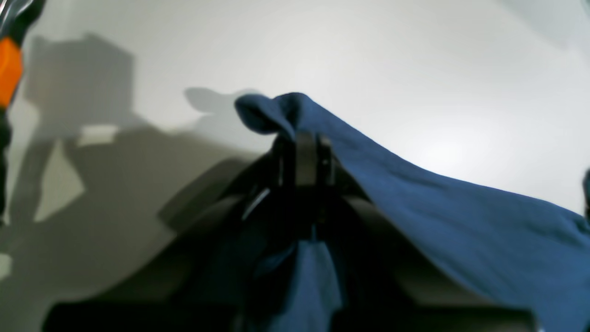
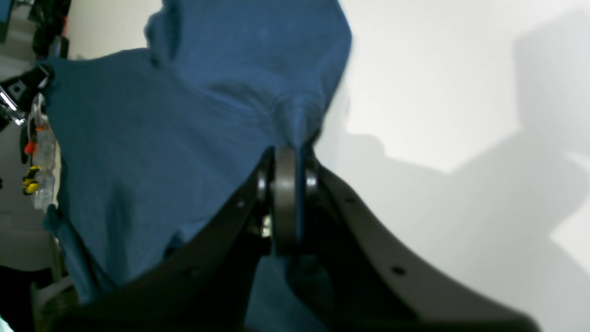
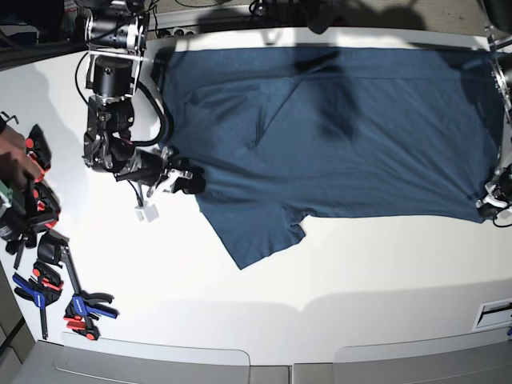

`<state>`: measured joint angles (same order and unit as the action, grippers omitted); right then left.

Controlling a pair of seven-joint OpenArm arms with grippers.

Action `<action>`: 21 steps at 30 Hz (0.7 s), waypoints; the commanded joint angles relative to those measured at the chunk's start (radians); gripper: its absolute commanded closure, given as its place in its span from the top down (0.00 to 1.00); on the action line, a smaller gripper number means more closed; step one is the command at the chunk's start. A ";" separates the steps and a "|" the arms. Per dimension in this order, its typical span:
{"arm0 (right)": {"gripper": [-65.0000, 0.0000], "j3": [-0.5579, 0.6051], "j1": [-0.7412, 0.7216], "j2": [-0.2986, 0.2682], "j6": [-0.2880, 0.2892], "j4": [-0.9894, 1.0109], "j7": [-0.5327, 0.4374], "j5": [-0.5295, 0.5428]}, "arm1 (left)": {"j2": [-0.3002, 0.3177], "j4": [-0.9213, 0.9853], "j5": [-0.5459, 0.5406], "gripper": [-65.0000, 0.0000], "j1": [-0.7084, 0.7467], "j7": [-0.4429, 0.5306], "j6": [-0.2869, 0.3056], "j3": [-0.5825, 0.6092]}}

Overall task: Fold the T-shirt properly
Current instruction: 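Grasp the hem corner on the same side with the left gripper, then fold the held side over onto the folded edge with both grippers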

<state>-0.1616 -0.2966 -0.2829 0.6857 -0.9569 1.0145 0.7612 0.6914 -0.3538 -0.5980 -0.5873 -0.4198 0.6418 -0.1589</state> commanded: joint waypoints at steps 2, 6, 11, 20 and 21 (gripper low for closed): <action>0.00 -0.010 0.000 -0.011 0.012 -0.063 -0.013 0.028 | 0.035 -0.042 -0.057 0.00 -0.022 -0.030 0.050 -0.005; 0.00 -0.010 0.082 -0.011 0.012 -0.192 0.004 0.029 | 0.058 -0.127 -0.149 0.00 0.029 -0.109 0.056 -0.005; 0.00 -0.010 0.214 -0.011 0.012 -0.405 0.040 0.029 | 0.092 -0.268 -0.171 0.00 0.149 -0.140 0.056 -0.005; 0.00 -0.077 0.390 -0.011 -0.007 -0.727 0.163 0.028 | 0.164 -0.539 -0.208 0.00 0.391 -0.244 0.056 -0.045; 0.00 -0.094 0.403 -0.011 -0.013 -0.742 0.179 0.028 | 0.164 -0.561 -0.233 0.00 0.412 -0.275 0.056 -0.065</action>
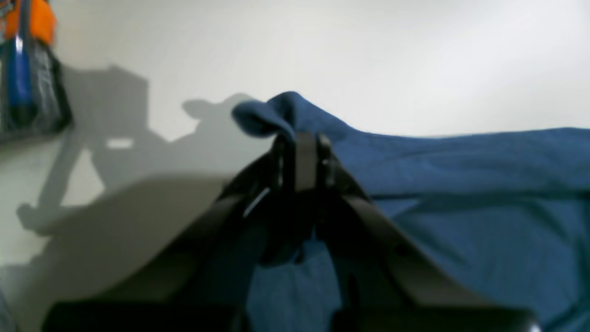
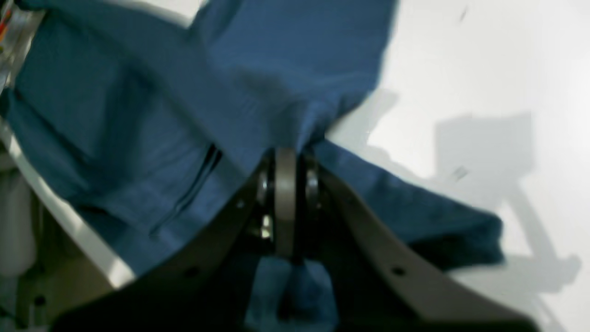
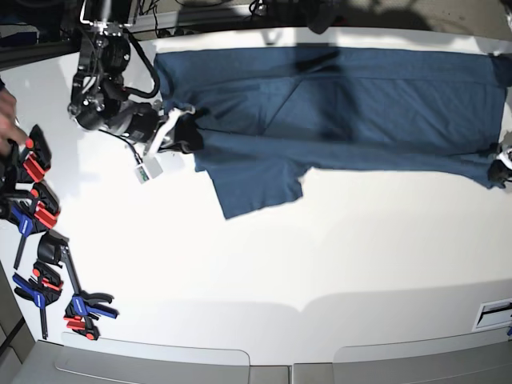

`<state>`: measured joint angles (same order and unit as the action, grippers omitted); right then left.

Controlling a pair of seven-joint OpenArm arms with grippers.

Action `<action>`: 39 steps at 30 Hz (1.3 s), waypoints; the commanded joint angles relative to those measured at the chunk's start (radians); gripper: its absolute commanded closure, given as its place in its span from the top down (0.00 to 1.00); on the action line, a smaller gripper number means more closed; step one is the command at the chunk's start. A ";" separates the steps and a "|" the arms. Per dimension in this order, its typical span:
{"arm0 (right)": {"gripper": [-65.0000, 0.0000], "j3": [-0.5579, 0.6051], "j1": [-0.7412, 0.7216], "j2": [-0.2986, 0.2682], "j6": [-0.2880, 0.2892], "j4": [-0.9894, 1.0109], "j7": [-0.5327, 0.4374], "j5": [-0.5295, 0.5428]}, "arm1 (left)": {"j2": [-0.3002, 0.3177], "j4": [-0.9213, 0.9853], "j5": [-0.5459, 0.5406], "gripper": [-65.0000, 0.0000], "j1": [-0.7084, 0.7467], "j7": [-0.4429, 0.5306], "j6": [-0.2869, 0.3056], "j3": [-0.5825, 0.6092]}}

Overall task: Fold the T-shirt properly
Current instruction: 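Fold the held side over onto the folded edge with both grippers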

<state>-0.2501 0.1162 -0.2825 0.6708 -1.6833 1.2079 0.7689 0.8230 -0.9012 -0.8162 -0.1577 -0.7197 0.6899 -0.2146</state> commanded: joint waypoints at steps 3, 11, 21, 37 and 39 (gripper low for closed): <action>0.00 -0.056 0.033 -0.011 0.001 -0.037 0.036 0.040 | 0.031 -0.057 -0.103 0.00 0.048 -0.082 0.008 -0.080; 0.00 -0.175 0.169 -0.011 0.002 -0.039 0.087 0.185 | 0.031 -0.100 -0.185 0.00 0.205 -0.182 0.008 -0.265; 0.00 -0.191 0.197 -0.011 0.002 -0.039 0.080 0.185 | 0.031 -0.101 -0.185 0.17 0.289 -0.224 0.008 -0.316; 0.29 -0.200 0.195 -0.011 0.002 -0.248 0.136 0.225 | 0.057 -0.153 -0.267 0.20 0.307 -0.223 0.008 -0.335; 0.29 -0.215 0.194 -0.011 0.002 -0.308 0.106 0.198 | 0.059 -0.183 -0.267 0.20 0.307 -0.222 0.008 -0.380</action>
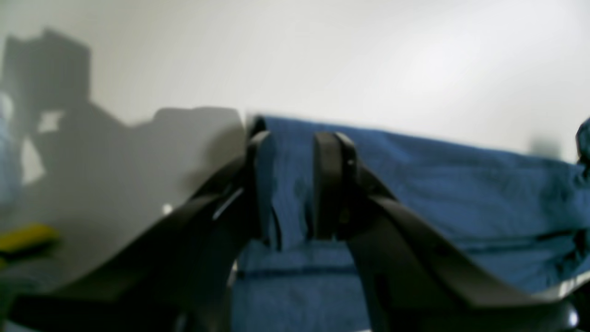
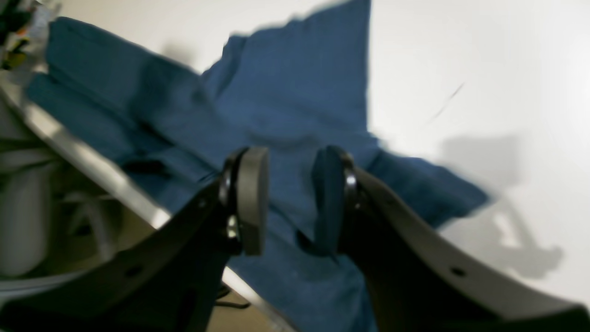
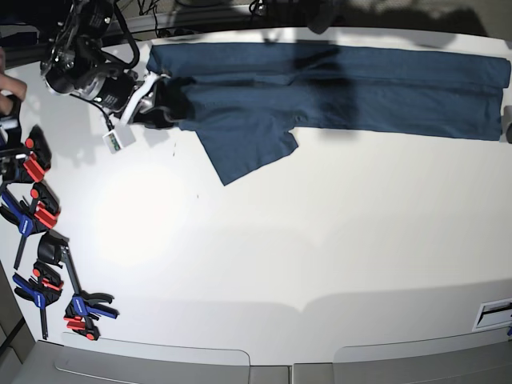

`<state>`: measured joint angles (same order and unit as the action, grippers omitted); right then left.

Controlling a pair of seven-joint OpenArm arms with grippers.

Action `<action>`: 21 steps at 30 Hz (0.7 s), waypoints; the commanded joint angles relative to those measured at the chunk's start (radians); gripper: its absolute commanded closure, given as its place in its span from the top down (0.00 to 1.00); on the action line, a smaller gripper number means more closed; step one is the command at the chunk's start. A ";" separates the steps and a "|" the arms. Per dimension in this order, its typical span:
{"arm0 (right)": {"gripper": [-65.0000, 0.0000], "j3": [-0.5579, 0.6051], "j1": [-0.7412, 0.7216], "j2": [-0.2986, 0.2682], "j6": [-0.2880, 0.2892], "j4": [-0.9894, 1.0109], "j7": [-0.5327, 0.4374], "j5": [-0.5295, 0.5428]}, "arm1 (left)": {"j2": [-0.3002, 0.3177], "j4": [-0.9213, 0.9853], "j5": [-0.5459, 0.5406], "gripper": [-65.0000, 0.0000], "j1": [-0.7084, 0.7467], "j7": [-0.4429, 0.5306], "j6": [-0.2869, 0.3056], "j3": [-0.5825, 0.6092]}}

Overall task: Fold the T-shirt properly
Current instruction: 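Fold the held side over onto the folded edge with both grippers, then fold the strip's collar end toward the left gripper with the right gripper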

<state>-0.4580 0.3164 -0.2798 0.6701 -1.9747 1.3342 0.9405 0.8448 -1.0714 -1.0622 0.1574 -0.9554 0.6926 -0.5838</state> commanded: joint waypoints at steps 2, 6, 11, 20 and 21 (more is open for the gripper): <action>0.29 -0.022 -0.006 -0.014 0.003 -0.059 -0.073 -0.001 | 0.037 -0.045 -0.021 0.20 -0.008 0.017 0.006 -0.073; 0.29 -0.027 -0.050 -0.006 0.003 -0.074 -0.166 -0.095 | 0.037 -0.089 -0.021 0.20 -0.008 0.083 0.006 -0.203; 0.36 -0.024 -0.128 0.058 0.003 -0.027 -0.293 -0.217 | 0.037 -0.092 -0.019 0.20 -0.008 0.115 0.006 -0.273; 0.58 0.101 -0.325 0.105 -0.001 0.355 -0.402 -0.341 | 0.028 -0.092 -0.005 0.20 -0.008 0.111 0.006 -0.273; 0.58 0.121 -0.351 0.105 -0.011 0.399 -0.403 -0.355 | 0.028 -0.092 -0.005 0.20 -0.008 0.111 0.006 -0.273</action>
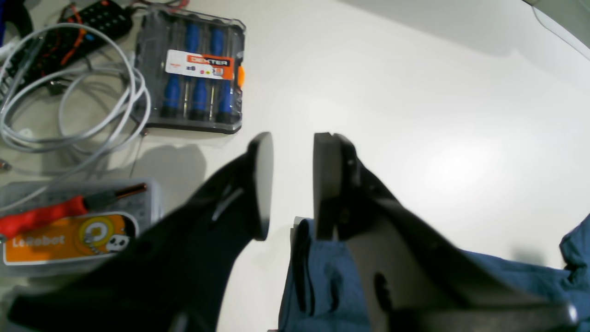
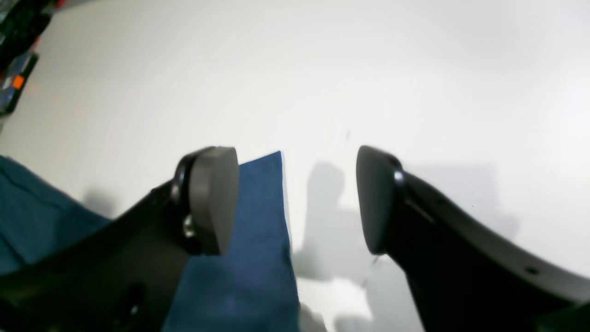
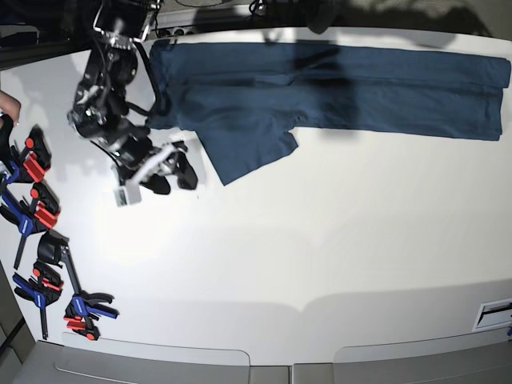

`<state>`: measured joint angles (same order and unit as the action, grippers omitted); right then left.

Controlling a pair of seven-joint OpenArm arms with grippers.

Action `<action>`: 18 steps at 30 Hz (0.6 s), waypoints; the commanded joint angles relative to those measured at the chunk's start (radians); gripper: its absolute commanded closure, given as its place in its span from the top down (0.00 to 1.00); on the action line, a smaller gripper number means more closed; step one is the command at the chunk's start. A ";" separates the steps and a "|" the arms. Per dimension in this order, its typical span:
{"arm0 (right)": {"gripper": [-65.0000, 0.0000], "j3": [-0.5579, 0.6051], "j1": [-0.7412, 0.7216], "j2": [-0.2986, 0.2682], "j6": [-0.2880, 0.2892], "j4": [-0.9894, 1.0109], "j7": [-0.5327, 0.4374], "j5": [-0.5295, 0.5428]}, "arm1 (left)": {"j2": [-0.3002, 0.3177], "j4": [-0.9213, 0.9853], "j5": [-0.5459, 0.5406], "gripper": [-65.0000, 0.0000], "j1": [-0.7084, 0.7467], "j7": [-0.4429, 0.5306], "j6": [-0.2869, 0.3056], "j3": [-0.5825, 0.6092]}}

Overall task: Fold the T-shirt properly
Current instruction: 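Fold the strip's collar end toward the left gripper with the right gripper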

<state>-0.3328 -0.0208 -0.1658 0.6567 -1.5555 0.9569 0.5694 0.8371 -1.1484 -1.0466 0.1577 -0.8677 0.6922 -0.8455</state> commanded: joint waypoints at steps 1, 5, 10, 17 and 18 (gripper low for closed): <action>0.58 0.016 -0.040 -0.009 -0.008 0.023 -0.026 0.003 | 0.035 -0.014 -0.020 0.20 -0.008 0.024 0.006 -0.011; 0.58 0.104 -0.125 -0.009 -0.039 0.178 -0.018 -0.040 | 0.033 -0.014 -0.020 0.20 -0.008 0.024 0.006 -0.011; 0.58 0.210 -0.171 -0.008 -0.080 0.274 0.052 -0.043 | 0.017 -0.014 -0.020 0.20 -0.003 0.022 0.006 -0.011; 0.41 0.327 -0.171 -0.008 -0.097 0.275 0.108 -0.042 | 0.016 -0.014 -0.020 0.20 -0.002 0.021 0.006 -0.011; 0.30 0.336 -0.171 -0.008 -0.097 0.275 0.110 -0.042 | 0.016 -0.014 -0.020 0.20 -0.003 0.021 0.006 -0.011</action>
<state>0.0055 -0.1741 -0.1669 0.5583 -1.2671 1.0710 0.5205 0.8204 -1.1484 -1.0462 0.1608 -0.8680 0.6926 -0.8455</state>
